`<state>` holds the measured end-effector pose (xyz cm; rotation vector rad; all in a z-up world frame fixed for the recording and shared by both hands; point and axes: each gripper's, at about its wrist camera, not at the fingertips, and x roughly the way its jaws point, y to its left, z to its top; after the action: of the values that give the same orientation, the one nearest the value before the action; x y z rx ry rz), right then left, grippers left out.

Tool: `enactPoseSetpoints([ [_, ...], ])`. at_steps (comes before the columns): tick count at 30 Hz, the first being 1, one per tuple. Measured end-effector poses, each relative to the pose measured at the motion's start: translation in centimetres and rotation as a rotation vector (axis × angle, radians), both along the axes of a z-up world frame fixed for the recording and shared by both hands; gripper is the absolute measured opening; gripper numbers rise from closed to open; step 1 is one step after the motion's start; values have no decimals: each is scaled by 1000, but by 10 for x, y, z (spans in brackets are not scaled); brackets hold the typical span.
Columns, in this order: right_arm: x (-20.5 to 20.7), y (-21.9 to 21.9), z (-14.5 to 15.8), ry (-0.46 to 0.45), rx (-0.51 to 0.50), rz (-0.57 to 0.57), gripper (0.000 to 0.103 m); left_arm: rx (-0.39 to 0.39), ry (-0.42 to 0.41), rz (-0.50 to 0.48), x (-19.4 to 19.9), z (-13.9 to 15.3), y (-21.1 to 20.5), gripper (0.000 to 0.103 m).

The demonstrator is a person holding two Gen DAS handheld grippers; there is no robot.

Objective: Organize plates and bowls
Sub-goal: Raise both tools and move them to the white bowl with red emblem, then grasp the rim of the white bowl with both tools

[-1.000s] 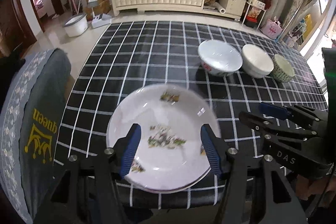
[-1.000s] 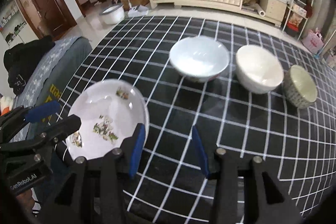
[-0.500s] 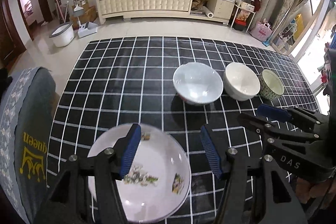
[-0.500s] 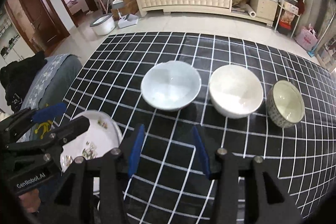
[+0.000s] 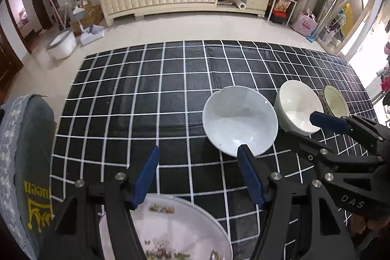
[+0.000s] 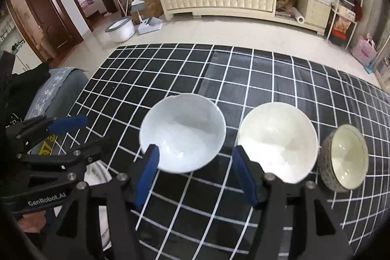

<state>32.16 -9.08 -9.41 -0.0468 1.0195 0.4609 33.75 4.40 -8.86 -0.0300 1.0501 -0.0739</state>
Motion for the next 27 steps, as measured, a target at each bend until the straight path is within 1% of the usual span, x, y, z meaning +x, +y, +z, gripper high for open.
enactPoseSetpoints([
  [2,9,0,-7,9,1,16,67,5,11,-12,11,-8,-1,64],
  [5,18,1,-14,21,33,70,67,30,8,-16,25,-19,-2,64],
  [7,23,2,-17,14,29,85,67,24,11,-18,33,-25,-1,64],
  [10,30,4,-20,2,13,101,67,6,29,-28,41,-32,1,64],
  [14,35,12,-23,-16,-10,146,67,33,36,-47,47,-42,1,64],
  [17,43,16,-31,3,-69,135,67,35,45,-53,49,-48,0,64],
  [20,44,18,-37,23,-71,142,66,50,61,-70,52,-55,-2,64],
  [22,44,19,-40,16,-83,145,66,57,86,-68,54,-60,-1,64],
  [23,43,18,-40,5,-84,142,65,58,100,-64,56,-63,0,64],
  [24,43,18,-40,4,-82,138,61,53,109,-64,57,-65,0,62],
  [26,44,18,-40,13,-89,125,57,43,107,-74,56,-66,-1,58],
  [27,45,19,-40,13,-103,120,52,43,106,-83,56,-66,-2,54],
])
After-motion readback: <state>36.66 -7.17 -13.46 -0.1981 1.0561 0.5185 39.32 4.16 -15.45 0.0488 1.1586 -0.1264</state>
